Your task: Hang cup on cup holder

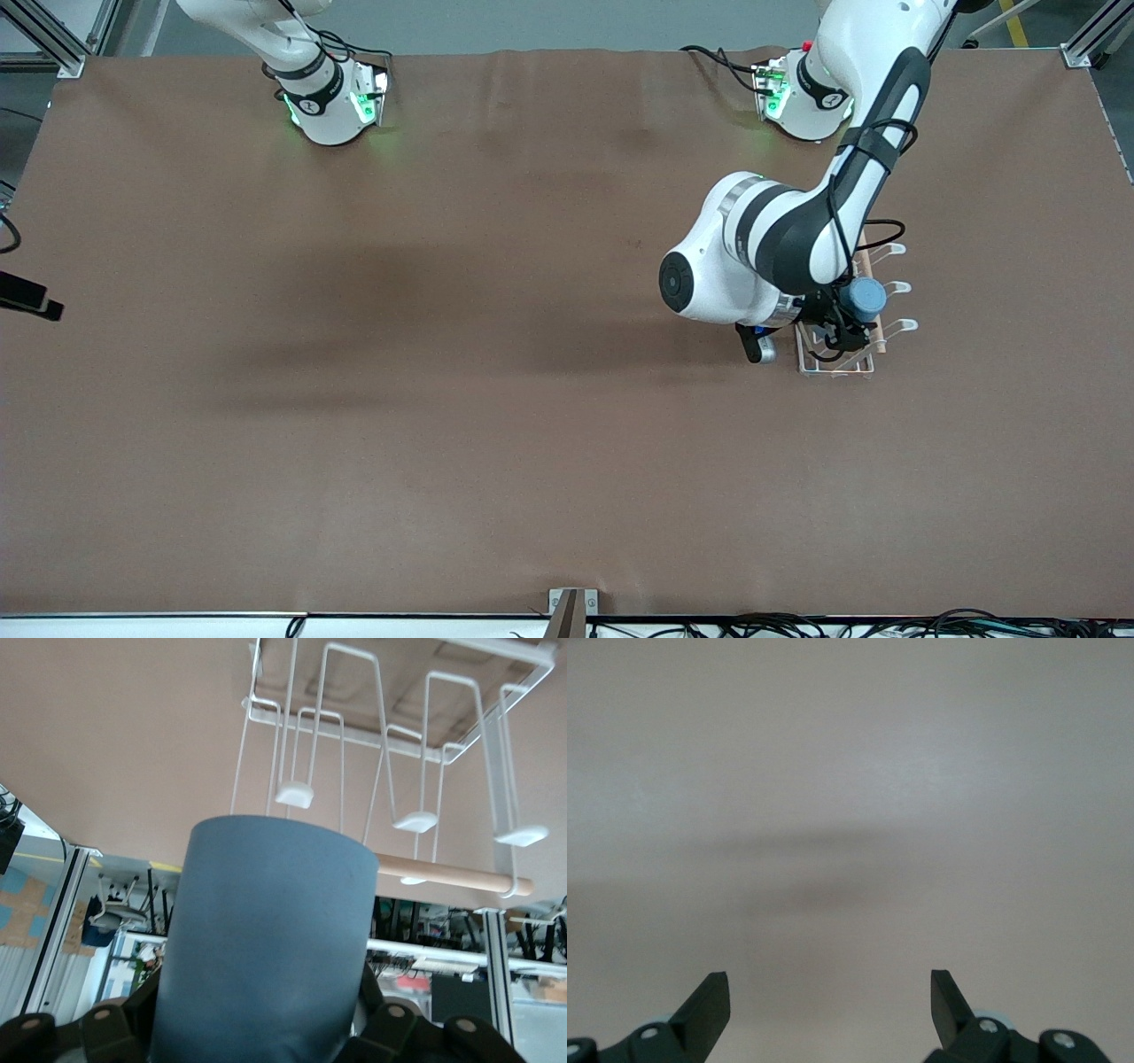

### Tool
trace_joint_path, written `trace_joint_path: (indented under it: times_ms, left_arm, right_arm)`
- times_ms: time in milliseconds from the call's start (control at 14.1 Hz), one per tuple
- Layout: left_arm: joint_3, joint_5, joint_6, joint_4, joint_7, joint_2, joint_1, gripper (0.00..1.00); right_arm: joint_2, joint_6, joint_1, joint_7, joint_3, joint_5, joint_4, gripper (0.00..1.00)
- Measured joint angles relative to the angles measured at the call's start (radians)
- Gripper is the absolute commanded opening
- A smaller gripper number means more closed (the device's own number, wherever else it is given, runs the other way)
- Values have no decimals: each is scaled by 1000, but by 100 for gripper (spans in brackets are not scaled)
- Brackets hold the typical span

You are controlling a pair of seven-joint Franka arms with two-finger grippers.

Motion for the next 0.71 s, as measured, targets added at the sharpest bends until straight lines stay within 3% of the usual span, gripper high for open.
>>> trace_joint_path:
  times_ms: [427, 711]
  left_arm:
    - [0, 29, 0, -45, 0, 31, 0, 28]
    - [0, 29, 0, -49, -13, 58, 1, 28]
  right_arm:
    - [-40, -17, -11, 33, 28, -50, 57, 100]
    - [-109, -58, -101, 129, 203, -93, 61, 100]
